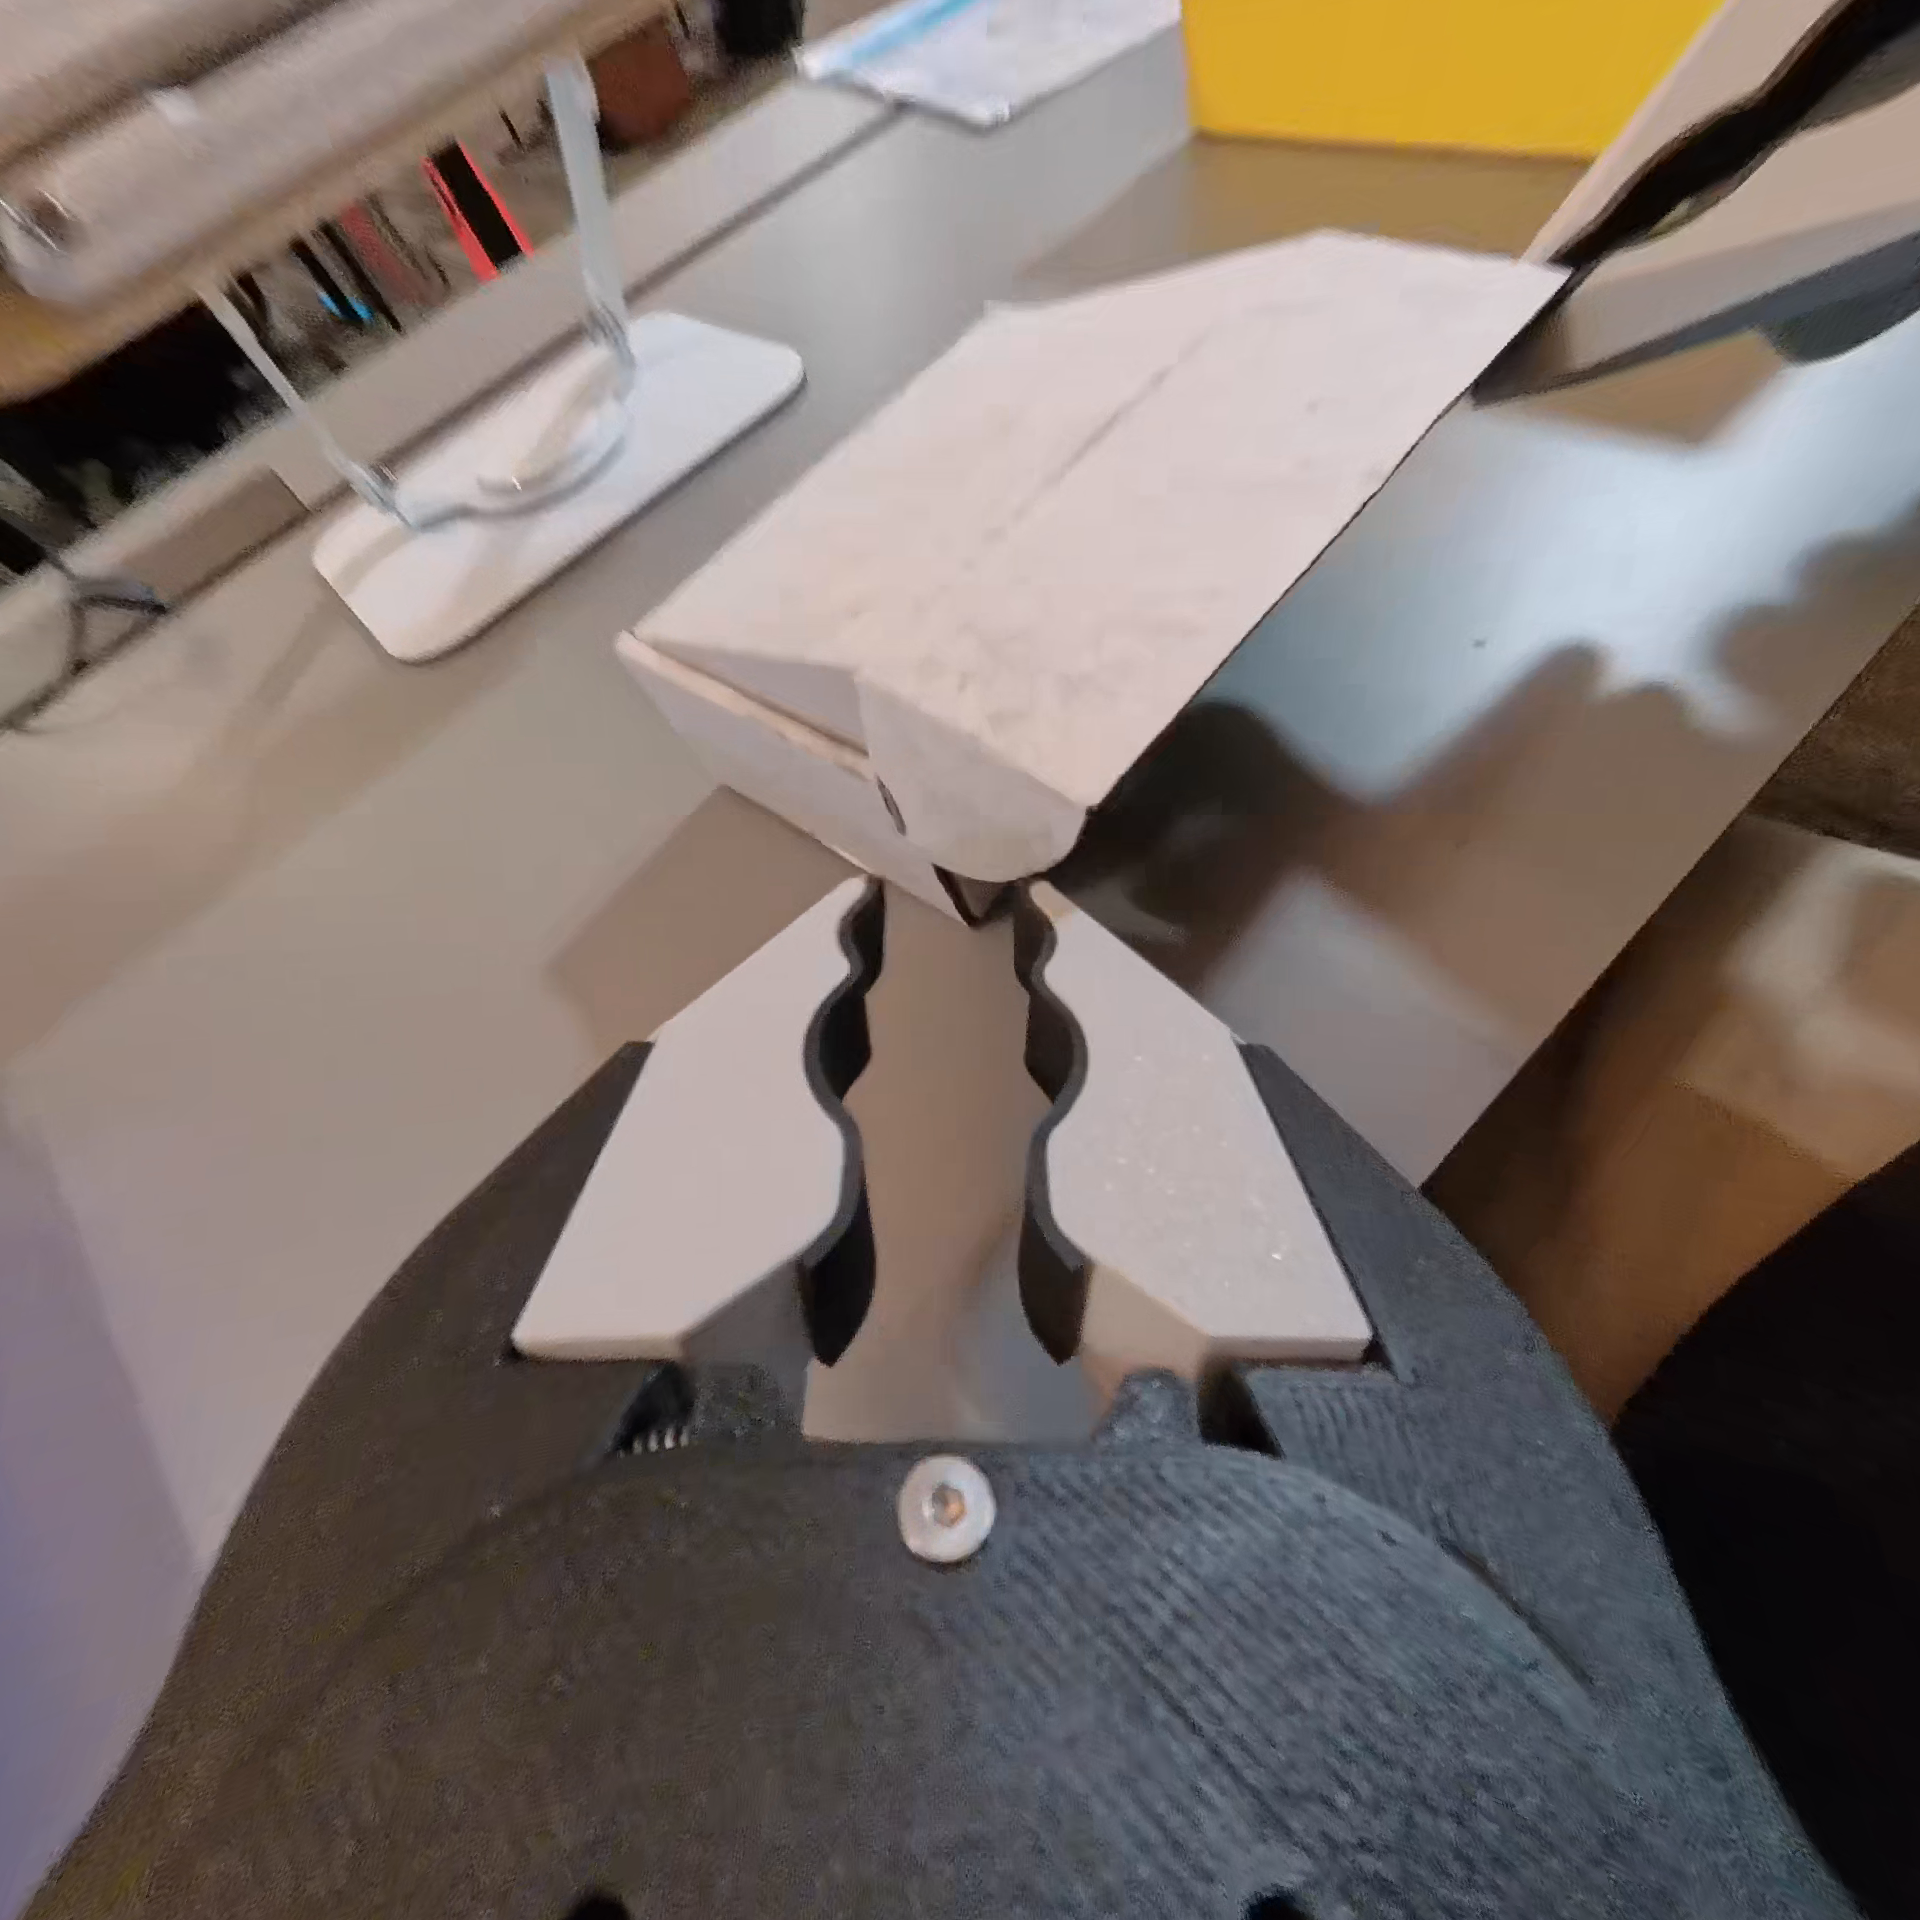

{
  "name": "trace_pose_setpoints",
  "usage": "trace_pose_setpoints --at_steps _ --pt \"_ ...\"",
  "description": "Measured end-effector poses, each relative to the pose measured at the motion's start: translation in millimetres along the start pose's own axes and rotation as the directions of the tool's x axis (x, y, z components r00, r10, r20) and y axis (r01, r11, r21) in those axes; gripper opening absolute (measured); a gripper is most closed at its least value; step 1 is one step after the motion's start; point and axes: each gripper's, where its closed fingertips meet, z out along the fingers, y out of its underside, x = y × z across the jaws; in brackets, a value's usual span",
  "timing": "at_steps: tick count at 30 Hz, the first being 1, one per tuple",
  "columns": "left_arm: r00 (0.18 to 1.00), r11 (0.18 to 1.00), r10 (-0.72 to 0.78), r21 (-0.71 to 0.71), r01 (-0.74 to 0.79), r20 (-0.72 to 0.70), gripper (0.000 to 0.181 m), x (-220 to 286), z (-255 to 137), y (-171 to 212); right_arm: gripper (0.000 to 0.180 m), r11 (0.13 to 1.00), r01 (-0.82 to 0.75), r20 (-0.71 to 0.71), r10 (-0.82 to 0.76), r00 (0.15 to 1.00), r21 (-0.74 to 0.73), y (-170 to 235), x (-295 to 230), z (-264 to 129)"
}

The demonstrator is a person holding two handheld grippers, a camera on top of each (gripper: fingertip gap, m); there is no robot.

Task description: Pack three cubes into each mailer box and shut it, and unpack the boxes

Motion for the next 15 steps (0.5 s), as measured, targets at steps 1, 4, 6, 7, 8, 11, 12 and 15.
trace_pose_setpoints --at_steps 1,4,6,7,8,11,12,15 --pt "0.999 0.999 0.024 0.022 -0.025 0.025 0.025 -1 -2 -5 0.003 1.0 -0.002 -0.004 0.002 1.0 0.003 -1 1 0" --pt "0.993 0.994 0.102 0.04 -0.105 0.053 0.028 5 1 -8 0.003 1.0 -0.019 0.001 0.019 1.0 0.01 0 3 -1" --pt "0.988 0.989 0.14 0.044 -0.143 0.06 0.024 9 4 -9 0.003 1.0 -0.028 0.001 0.028 1.0 0.008 1 4 -1" --pt "0.985 0.986 0.158 0.048 -0.162 0.069 0.025 9 4 -9 0.003 1.0 -0.027 -0.002 0.027 1.0 0.006 2 5 -1" --pt "0.983 0.983 0.172 0.054 -0.176 0.071 0.025 9 4 -10 0.003 1.0 -0.027 -0.002 0.027 1.0 0.005 2 5 -1" --pt "0.98 0.979 0.192 0.061 -0.195 0.048 0.021 13 3 -10 0.003 1.0 -0.025 -0.005 0.025 1.0 0.002 2 5 -1" --pt "0.979 0.977 0.204 0.066 -0.205 0.028 0.027 17 3 -10 0.003 1.0 -0.022 -0.003 0.022 1.0 0.0 3 5 -1" --pt "0.97 0.967 0.242 0.072 -0.243 0.018 0.031 22 3 -10 0.002 1.0 -0.012 -0.005 0.012 1.0 -0.005 3 4 -1"
